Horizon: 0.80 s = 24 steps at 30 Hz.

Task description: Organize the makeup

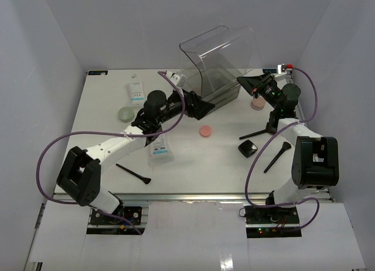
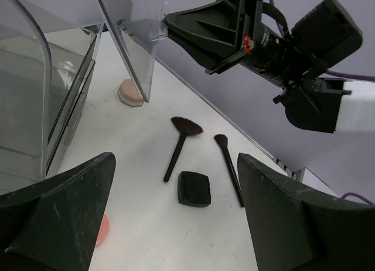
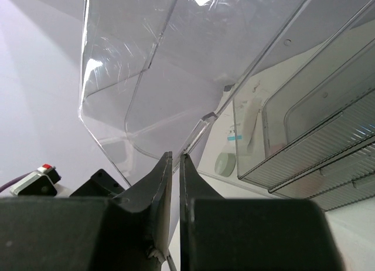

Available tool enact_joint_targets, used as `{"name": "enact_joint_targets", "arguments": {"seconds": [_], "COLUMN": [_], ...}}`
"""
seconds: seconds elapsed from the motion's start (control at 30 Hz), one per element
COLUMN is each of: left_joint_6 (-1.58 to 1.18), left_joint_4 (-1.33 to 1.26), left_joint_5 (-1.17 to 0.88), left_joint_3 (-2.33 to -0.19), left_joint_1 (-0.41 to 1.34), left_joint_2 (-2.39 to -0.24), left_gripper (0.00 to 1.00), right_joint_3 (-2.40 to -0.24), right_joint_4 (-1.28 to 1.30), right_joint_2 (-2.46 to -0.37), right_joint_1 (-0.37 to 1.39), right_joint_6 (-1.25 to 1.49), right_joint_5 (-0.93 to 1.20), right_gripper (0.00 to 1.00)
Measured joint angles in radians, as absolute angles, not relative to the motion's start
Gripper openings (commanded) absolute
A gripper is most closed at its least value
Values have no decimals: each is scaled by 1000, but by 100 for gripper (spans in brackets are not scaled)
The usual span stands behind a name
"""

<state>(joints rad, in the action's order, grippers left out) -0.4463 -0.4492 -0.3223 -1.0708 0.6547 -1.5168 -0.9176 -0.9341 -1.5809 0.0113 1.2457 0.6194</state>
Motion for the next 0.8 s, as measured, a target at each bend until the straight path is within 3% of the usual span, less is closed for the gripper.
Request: {"name": "enact_joint_targets", "arguments": {"seconds": [0.47, 0.63, 0.73, 0.8], "left_joint_6": [-490, -507, -525, -536], "left_joint_4": [-414, -391, -377, -369], "left_joint_5": [-277, -278, -287, -298], "left_joint_3": [-1365, -1434, -1450, -1453], "left_joint_1": [666, 666, 666, 666], "left_joint_2": [-1753, -1801, -1812, -1812], "left_gripper": [81, 58, 37, 29], "right_joint_3": [-918, -915, -910, -907], "right_joint_4": [-914, -914, -913, -911], "right_joint_2": [-1538, -1531, -1530, -1530], "right_joint_1": [11, 12, 13, 13], "right_joint_6": [1243, 1232, 1220, 1206], "right_joint_5": [624, 629, 632, 638], "right_gripper": [10, 17, 27, 35]}}
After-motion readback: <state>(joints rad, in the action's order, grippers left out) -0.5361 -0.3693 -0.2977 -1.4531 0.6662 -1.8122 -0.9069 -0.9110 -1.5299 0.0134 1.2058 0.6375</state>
